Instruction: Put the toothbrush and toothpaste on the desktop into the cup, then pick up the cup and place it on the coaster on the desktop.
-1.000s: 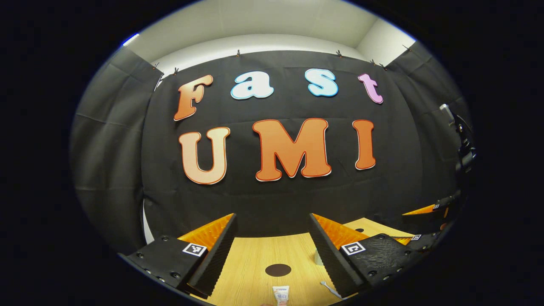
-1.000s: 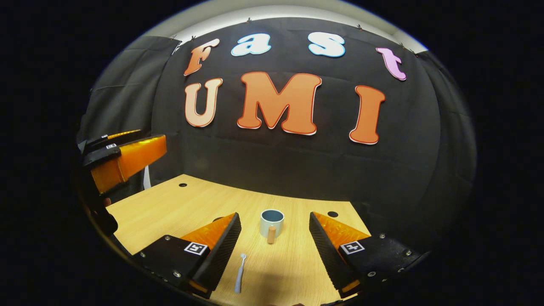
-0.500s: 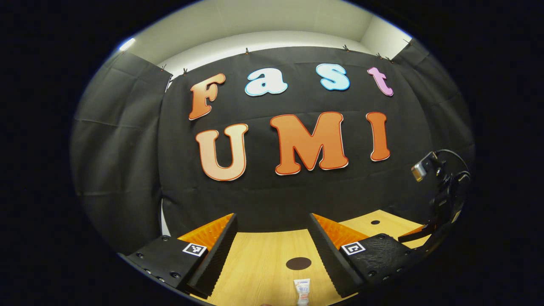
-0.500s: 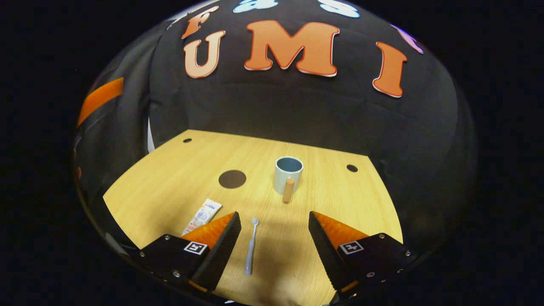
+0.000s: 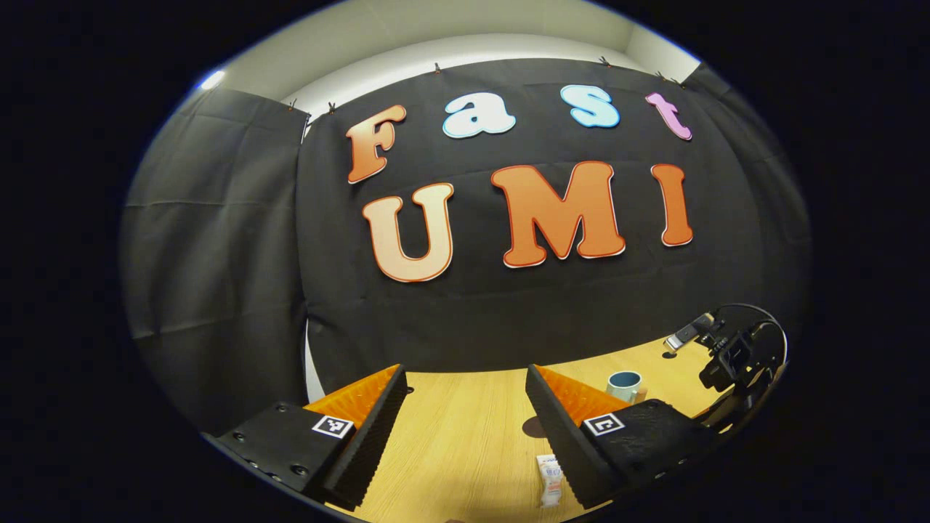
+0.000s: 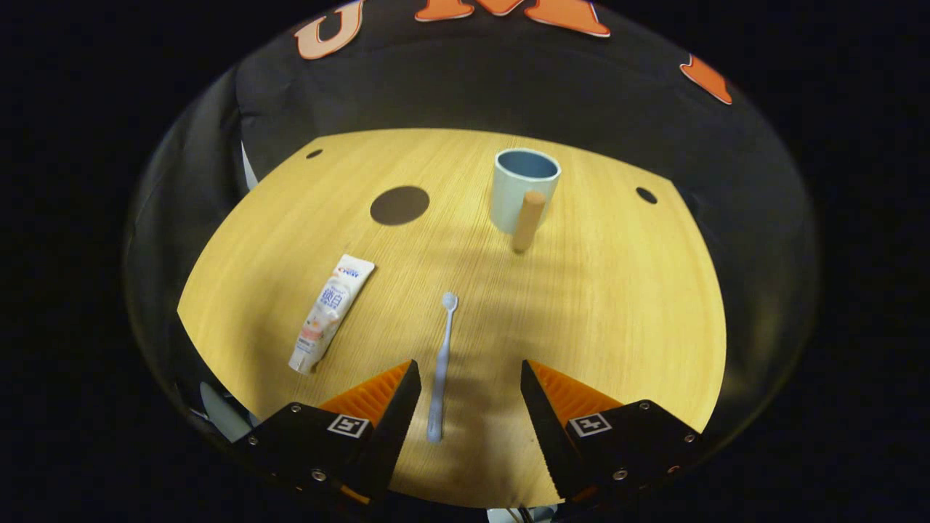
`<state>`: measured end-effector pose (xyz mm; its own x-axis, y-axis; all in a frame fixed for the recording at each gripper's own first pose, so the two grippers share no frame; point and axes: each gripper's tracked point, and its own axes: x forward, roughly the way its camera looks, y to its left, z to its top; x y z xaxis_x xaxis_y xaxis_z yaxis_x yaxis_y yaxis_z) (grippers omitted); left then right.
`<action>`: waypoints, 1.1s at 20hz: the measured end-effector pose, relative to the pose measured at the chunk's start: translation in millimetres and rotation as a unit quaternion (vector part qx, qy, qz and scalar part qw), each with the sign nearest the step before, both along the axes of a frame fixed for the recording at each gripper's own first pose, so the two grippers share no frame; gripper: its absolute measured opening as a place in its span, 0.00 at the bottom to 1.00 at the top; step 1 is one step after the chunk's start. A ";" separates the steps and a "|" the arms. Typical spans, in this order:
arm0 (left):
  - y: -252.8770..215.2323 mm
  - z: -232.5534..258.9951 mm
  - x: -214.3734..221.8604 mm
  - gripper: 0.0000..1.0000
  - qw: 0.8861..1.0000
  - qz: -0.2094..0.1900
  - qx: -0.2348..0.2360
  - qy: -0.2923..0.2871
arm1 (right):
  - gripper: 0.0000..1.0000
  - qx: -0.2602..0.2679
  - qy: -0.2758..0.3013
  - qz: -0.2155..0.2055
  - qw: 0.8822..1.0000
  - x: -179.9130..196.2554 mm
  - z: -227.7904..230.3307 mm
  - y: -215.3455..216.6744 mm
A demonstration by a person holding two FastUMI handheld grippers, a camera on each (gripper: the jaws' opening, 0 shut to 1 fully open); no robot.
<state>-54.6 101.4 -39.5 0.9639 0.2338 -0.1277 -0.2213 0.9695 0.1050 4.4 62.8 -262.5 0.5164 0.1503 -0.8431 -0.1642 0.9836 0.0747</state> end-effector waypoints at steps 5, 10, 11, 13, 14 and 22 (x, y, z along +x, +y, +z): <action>14.3 -16.5 -2.9 0.99 0.999 0.026 -0.010 0.023 | 0.80 0.000 0.080 0.018 0.997 0.9 -33.0 15.6; 26.4 -38.1 -8.0 0.99 0.998 0.044 -0.022 0.050 | 0.66 -0.003 0.152 0.004 0.988 6.6 -58.0 24.0; 29.3 -40.5 -9.9 0.99 0.997 0.047 -0.024 0.053 | 0.63 -0.005 0.163 -0.001 0.987 6.4 -60.7 24.4; 40.3 -43.3 -11.7 0.99 0.996 0.060 -0.028 0.056 | 0.48 -0.017 0.178 -0.011 0.984 10.7 -66.0 26.2; 44.2 -45.4 -13.2 0.99 0.996 0.064 -0.032 0.058 | 0.45 -0.021 0.182 -0.014 0.983 12.4 -63.9 28.3; 21.3 -75.1 4.8 0.99 0.991 0.023 -0.057 0.118 | 0.05 0.013 0.168 -0.004 0.986 10.1 -55.2 35.4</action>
